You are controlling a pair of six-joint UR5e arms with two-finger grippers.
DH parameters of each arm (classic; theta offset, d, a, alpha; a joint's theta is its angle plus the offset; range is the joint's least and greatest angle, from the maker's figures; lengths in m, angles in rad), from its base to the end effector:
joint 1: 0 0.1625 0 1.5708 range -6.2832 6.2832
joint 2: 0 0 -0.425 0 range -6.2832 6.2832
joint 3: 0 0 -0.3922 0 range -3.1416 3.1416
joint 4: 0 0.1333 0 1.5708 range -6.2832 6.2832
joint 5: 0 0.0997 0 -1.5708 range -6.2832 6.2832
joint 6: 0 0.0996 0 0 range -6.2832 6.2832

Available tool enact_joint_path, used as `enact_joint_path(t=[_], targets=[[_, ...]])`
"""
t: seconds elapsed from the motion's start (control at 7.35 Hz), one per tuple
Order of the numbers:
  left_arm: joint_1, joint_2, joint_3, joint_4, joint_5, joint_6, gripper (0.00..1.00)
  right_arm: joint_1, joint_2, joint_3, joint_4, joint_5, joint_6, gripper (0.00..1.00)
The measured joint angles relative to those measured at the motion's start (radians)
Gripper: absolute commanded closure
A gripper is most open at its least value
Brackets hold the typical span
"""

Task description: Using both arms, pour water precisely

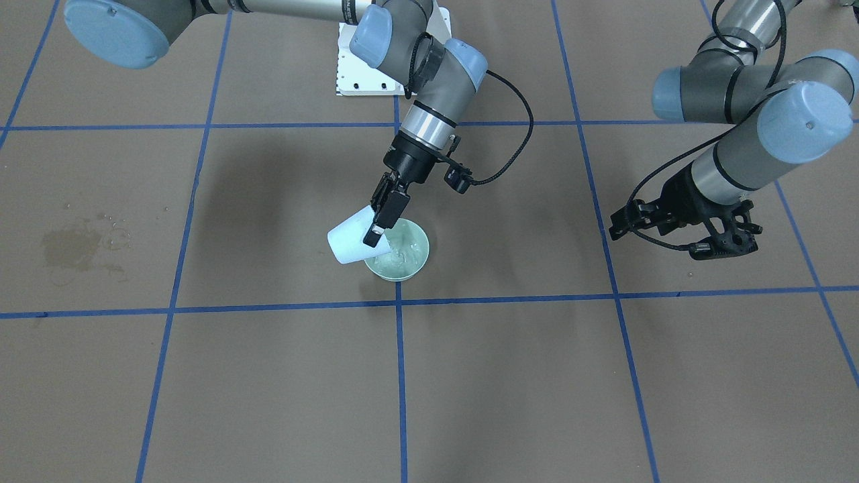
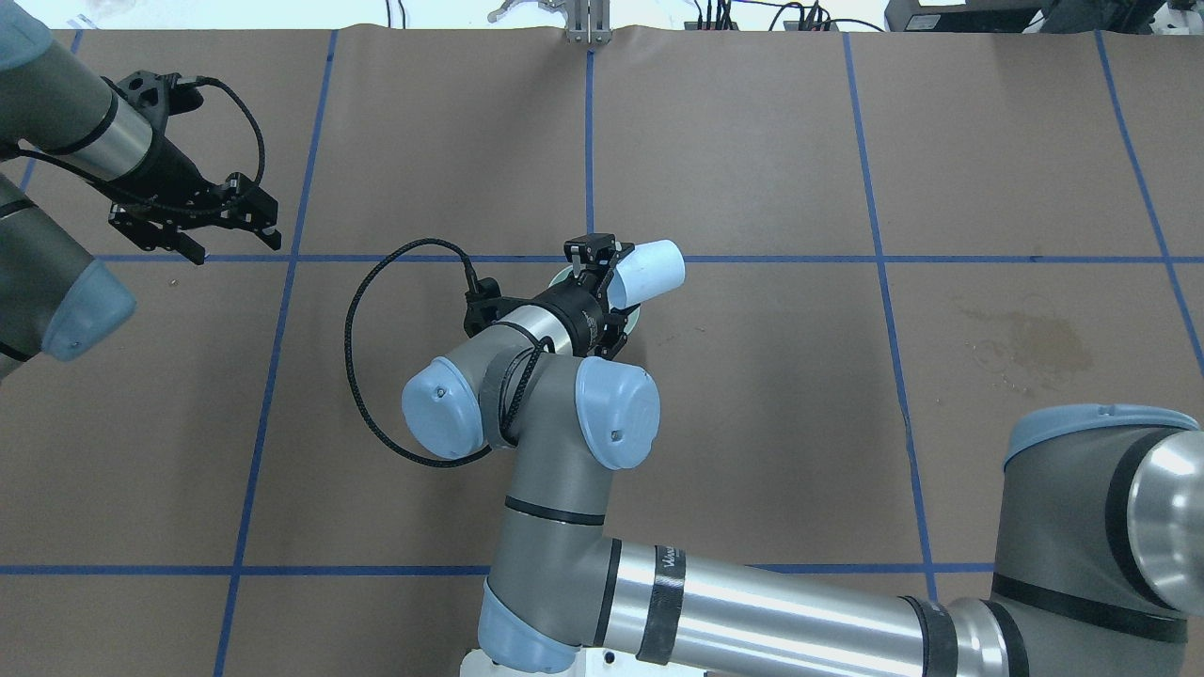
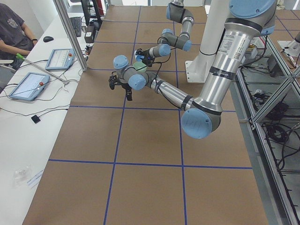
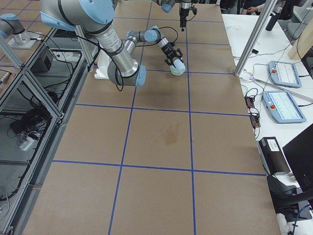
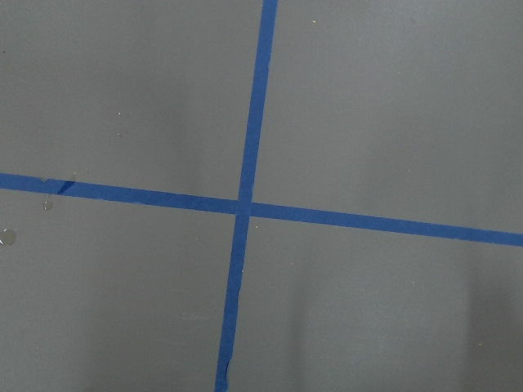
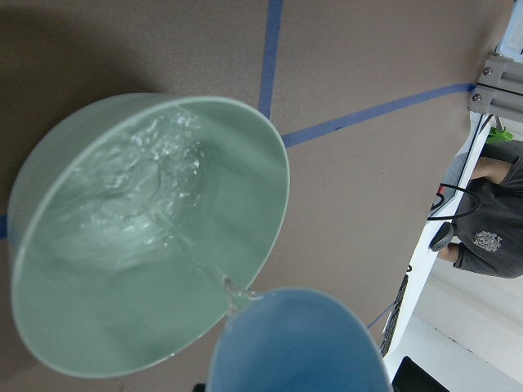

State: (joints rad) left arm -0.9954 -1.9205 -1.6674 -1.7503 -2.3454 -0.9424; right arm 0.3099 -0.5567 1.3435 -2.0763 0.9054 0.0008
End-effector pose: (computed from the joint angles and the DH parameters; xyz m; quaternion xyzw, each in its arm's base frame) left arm 0.2850 -0.5564 0.3918 -0.0405 0.4569 -0.0464 0.8874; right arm -0.6599 -0.4158 0.1569 0.2977 0.1830 -0.5144 0.7831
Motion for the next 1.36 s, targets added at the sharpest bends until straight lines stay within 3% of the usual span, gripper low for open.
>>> enact_joint_path(t=[0.27,0.68,0.95,1.22,1.36], targets=[[-0.001,0.0,-0.001,0.0,0.0,0.001,0.0,0.0,0.009,0.008,-0.005,0.001,0.052,0.86],[-0.006,-0.009,-0.008,0.0,-0.001,0.002,0.0,0.009,-0.026,0.064,0.046,0.067,0.332,0.9],[-0.007,-0.015,-0.021,0.003,0.0,-0.002,0.0,0.055,-0.144,0.242,0.098,0.196,0.48,0.92],[-0.005,-0.016,-0.043,0.007,0.0,-0.009,0.0,0.143,-0.355,0.468,0.237,0.351,0.557,0.92],[-0.005,-0.016,-0.058,0.009,0.001,-0.014,0.0,0.174,-0.47,0.558,0.314,0.384,0.6,0.83]])
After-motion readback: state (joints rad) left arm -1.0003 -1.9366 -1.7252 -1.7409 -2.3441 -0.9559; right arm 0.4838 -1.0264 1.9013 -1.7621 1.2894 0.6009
